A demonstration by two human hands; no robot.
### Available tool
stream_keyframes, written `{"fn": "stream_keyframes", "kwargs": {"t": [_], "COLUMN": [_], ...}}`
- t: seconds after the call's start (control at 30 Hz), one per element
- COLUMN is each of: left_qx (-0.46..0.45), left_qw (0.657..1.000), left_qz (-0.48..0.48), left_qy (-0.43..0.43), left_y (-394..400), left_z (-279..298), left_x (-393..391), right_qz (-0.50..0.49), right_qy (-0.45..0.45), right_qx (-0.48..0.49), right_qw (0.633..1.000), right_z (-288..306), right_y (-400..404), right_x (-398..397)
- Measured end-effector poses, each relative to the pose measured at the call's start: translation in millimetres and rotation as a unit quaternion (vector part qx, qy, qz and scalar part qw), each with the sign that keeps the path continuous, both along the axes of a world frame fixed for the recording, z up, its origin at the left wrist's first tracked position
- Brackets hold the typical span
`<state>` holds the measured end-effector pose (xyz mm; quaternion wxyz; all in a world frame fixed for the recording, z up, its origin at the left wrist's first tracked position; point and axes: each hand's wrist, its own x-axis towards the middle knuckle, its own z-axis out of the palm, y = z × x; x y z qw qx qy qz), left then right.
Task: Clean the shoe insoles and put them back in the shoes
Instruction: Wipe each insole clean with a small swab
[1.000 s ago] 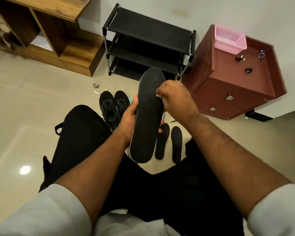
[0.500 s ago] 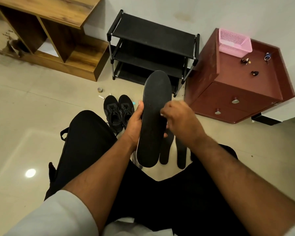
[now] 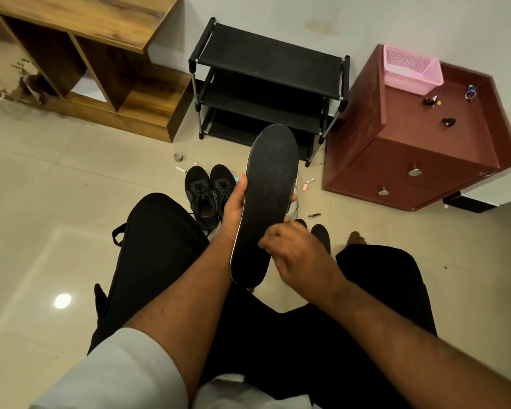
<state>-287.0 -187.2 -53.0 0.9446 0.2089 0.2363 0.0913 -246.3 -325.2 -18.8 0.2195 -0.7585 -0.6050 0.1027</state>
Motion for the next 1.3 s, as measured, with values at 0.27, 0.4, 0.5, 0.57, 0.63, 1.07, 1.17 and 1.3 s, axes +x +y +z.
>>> {"fn": "stream_keyframes", "kwargs": {"t": [0.27, 0.4, 0.5, 0.57, 0.63, 1.07, 1.17, 1.3], "left_qx": [0.042, 0.079, 0.063, 0.039, 0.016, -0.025, -0.027, -0.010], "left_qw": [0.999, 0.992, 0.994, 0.997, 0.998, 0.997, 0.997, 0.997], "left_qz": [-0.028, -0.090, -0.080, -0.052, -0.016, 0.042, 0.061, 0.075], "left_qy": [-0.014, -0.027, -0.039, -0.052, -0.066, -0.065, -0.032, -0.004], "left_y": [-7.9, -12.4, -13.2, -12.2, -8.2, -0.5, 0.1, -1.9], "left_z": [0.0, 6.6, 8.0, 3.1, -0.3, 2.0, 1.1, -1.0], "left_x": [-3.5, -6.6, -9.9, -11.9, -12.4, -5.5, -4.8, -4.0], "right_qz": [-0.061, -0.134, -0.173, -0.168, -0.146, -0.306, -0.303, -0.248], "right_qy": [-0.078, -0.102, -0.039, 0.016, 0.059, 0.261, 0.188, 0.151], "right_qx": [0.063, 0.058, 0.065, 0.079, 0.079, 0.066, 0.035, 0.033], "right_qw": [0.993, 0.984, 0.982, 0.983, 0.984, 0.913, 0.934, 0.956], "right_z": [20.1, 36.3, 41.4, 40.0, 29.7, 3.3, -1.3, -1.7], "right_y": [35.8, 67.3, 72.9, 63.1, 43.7, -1.5, 1.8, 10.4], "right_x": [48.5, 86.7, 90.3, 72.9, 49.1, 12.7, 11.2, -6.2]}}
